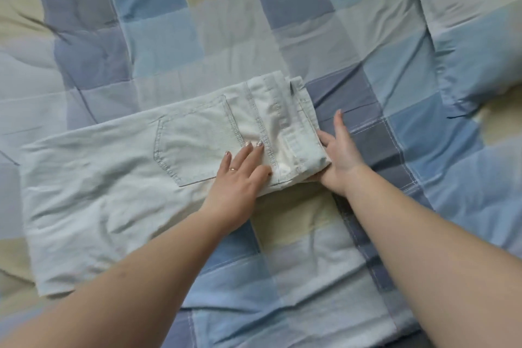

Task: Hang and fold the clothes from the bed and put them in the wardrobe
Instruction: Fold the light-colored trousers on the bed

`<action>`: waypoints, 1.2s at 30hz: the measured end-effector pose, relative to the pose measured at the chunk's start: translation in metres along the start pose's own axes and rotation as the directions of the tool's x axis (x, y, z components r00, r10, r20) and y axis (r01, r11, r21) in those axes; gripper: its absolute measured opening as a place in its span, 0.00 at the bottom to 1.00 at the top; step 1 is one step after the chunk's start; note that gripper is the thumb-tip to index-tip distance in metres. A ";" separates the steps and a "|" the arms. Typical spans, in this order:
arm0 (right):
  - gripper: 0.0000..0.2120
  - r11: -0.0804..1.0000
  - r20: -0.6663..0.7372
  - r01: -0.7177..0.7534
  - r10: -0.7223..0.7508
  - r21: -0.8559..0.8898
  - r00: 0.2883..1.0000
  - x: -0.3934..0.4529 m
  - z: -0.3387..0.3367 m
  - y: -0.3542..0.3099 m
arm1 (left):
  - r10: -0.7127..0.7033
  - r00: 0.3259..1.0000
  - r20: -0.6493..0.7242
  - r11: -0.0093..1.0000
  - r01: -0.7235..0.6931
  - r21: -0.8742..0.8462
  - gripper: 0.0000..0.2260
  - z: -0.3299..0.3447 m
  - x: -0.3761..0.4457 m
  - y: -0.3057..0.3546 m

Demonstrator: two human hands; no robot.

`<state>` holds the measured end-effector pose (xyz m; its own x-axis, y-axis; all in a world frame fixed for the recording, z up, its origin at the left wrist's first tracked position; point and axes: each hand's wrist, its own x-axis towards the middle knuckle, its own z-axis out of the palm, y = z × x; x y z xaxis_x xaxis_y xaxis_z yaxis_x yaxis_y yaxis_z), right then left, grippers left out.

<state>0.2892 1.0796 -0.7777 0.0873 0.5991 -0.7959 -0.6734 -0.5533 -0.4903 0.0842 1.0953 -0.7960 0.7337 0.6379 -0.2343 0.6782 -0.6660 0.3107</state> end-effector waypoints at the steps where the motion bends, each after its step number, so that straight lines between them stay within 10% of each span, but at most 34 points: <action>1: 0.35 0.979 -0.031 0.023 -0.030 -0.202 0.999 0.002 -0.002 0.000 | 0.003 1.000 -0.015 1.000 -0.003 0.004 0.23 0.004 0.000 0.001; 6: 0.26 0.525 0.052 0.269 -0.391 -0.808 0.919 0.009 0.013 -0.005 | 0.036 0.996 -0.079 0.999 -0.034 0.032 0.22 0.004 0.002 0.001; 19: 0.22 0.762 -0.332 0.224 -0.500 -0.608 0.800 0.013 -0.025 0.006 | -0.126 0.990 -0.070 0.991 0.129 0.038 0.43 0.025 -0.059 -0.027; 25: 0.18 0.963 -0.525 0.264 -0.249 -0.048 0.814 -0.038 0.001 0.081 | -0.324 0.936 -0.136 0.918 0.276 -0.286 0.15 0.027 -0.156 -0.062; 28: 0.15 1.000 -0.406 0.002 -0.005 -0.007 0.914 -0.067 0.041 0.149 | -0.787 0.615 0.041 0.442 0.610 -0.658 0.05 0.023 -0.193 -0.058; 31: 0.10 0.952 -0.194 -0.249 0.214 -0.178 0.957 -0.076 0.089 0.205 | -0.869 0.281 0.408 -0.193 0.568 -0.800 0.06 0.026 -0.213 -0.060; 36: 0.10 0.913 -0.152 -0.271 0.234 -0.306 0.960 -0.055 0.138 0.250 | -0.731 0.288 0.618 -0.519 0.354 -0.778 0.10 0.019 -0.210 -0.067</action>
<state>0.0144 0.9878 -0.8074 0.0375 0.3579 -0.9330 -0.4134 -0.8445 -0.3405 -0.1146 0.9982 -0.7848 -0.2587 0.4314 -0.8643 -0.1247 0.8723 0.4727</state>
